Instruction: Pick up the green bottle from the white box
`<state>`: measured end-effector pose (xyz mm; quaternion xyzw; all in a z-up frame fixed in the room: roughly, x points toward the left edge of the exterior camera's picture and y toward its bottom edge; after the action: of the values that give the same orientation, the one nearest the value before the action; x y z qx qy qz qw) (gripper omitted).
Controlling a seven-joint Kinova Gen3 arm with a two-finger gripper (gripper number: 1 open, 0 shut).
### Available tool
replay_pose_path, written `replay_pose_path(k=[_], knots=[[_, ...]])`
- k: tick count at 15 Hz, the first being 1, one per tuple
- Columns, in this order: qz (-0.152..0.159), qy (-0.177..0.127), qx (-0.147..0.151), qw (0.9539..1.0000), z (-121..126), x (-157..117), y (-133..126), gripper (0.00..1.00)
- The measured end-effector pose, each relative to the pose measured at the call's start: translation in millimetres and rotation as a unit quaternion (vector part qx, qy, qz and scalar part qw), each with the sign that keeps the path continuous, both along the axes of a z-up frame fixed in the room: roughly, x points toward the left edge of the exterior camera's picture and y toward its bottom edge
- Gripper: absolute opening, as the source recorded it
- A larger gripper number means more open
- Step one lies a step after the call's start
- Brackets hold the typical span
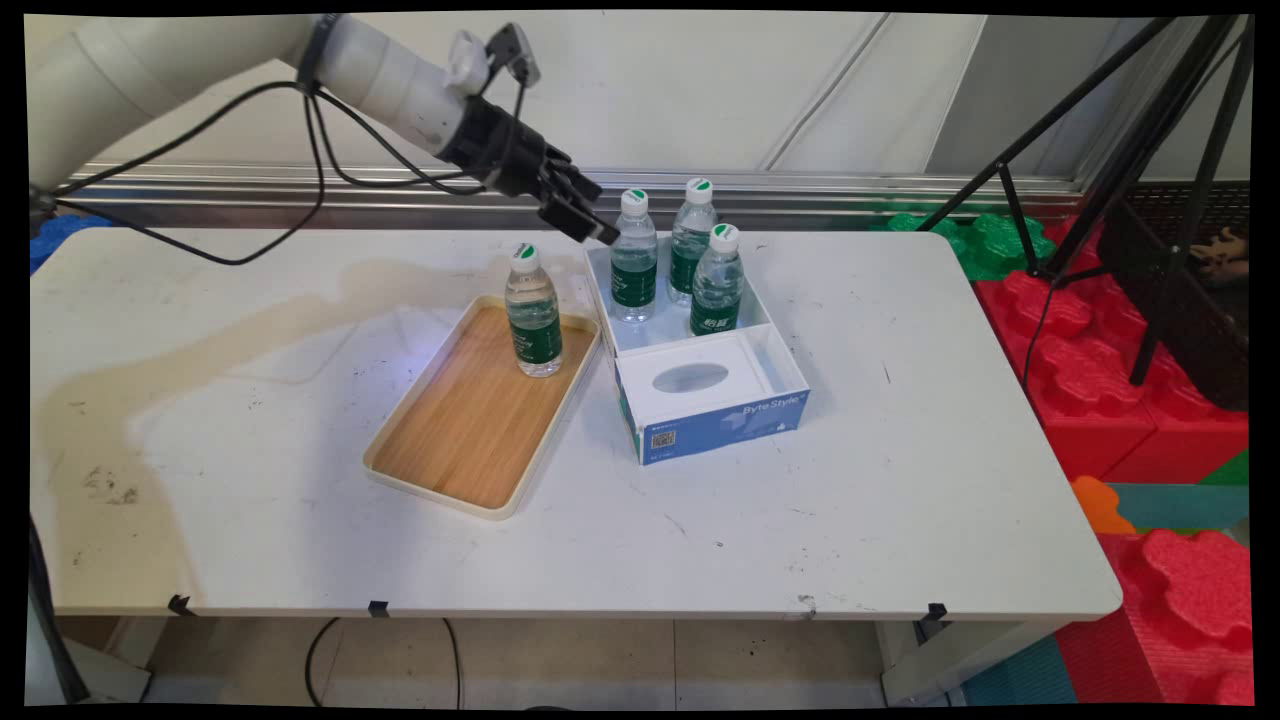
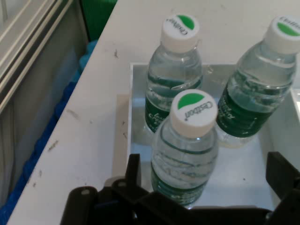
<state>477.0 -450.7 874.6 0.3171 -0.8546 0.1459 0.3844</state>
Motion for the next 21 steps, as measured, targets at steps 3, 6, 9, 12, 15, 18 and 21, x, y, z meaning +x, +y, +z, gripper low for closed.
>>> replay_pose_path(k=[3, 6, 9, 12, 15, 18, 21], knots=[[0.006, -0.005, 0.014, 0.9999, -16.0, -9.1, -14.1, 1.00], [0.008, -0.010, 0.027, 0.9995, -30.4, -16.6, -25.2, 1.00], [0.009, -0.012, 0.037, 0.9992, -40.8, -21.4, -31.6, 1.00], [0.010, -0.012, 0.042, 0.9990, -50.3, -26.5, -37.7, 1.00], [0.009, -0.012, 0.042, 0.9990, -56.0, -30.4, -42.1, 1.00], [0.009, -0.011, 0.041, 0.9991, -59.5, -32.9, -45.1, 1.00], [0.009, -0.009, 0.038, 0.9992, -61.1, -34.2, -47.0, 0.00]])
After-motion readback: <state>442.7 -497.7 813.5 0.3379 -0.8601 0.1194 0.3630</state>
